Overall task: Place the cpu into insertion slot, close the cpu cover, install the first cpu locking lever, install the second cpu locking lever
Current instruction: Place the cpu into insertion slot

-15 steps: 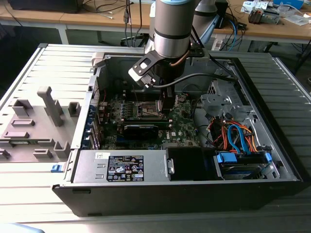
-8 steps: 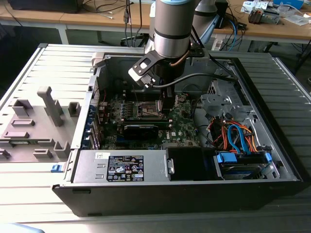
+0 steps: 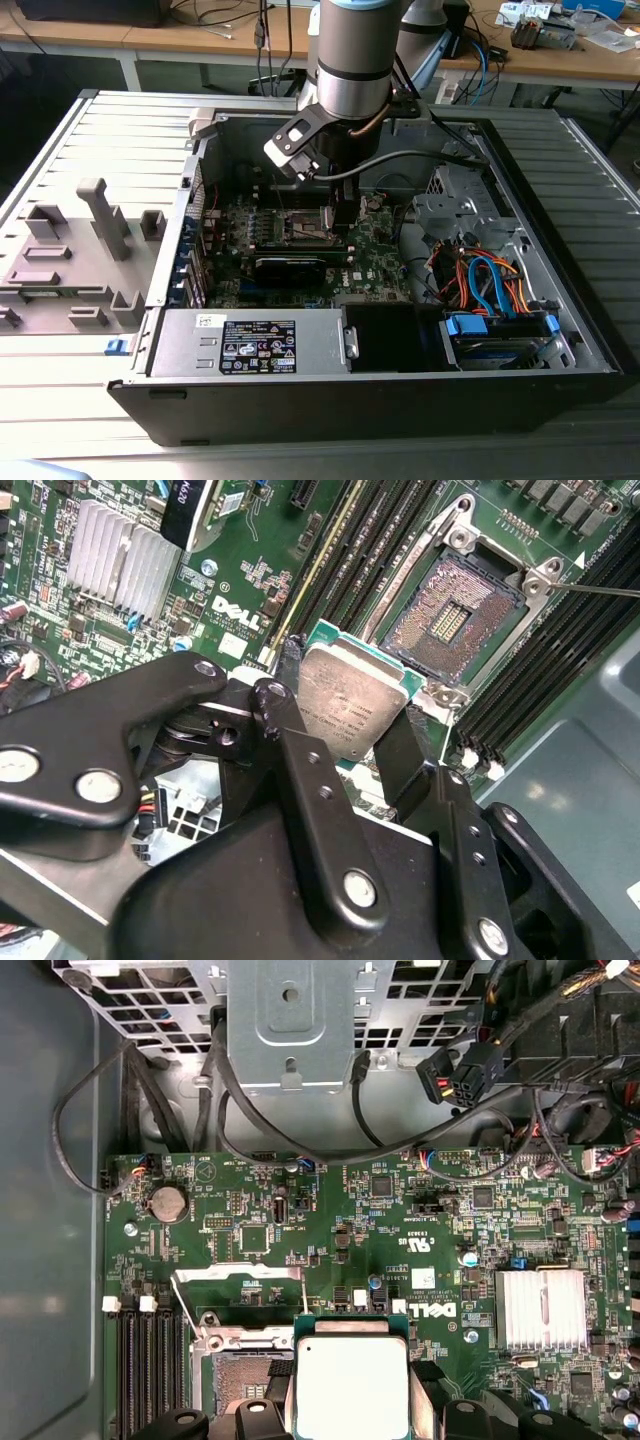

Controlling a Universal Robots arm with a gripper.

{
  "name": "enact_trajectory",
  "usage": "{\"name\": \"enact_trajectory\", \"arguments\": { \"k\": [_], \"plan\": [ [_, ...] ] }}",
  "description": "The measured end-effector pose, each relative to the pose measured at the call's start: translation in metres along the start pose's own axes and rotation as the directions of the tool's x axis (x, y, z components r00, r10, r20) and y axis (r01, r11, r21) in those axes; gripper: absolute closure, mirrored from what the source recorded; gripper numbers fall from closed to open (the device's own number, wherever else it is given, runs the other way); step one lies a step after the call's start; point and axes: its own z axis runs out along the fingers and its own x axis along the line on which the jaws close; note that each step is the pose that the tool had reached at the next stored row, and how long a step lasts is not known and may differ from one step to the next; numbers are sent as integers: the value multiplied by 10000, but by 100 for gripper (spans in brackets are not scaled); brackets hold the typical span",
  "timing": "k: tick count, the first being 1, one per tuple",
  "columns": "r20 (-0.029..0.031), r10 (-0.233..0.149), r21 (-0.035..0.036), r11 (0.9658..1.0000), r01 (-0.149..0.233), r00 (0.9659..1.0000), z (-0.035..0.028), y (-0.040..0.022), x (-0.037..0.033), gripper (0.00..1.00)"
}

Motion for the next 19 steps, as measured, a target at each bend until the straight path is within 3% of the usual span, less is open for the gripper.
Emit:
{"name": "enact_trajectory", "arguments": {
  "k": [19],
  "plan": [
    [6, 137, 0, 9999, -137, 9999, 1, 0, 0, 45]
  ]
}}
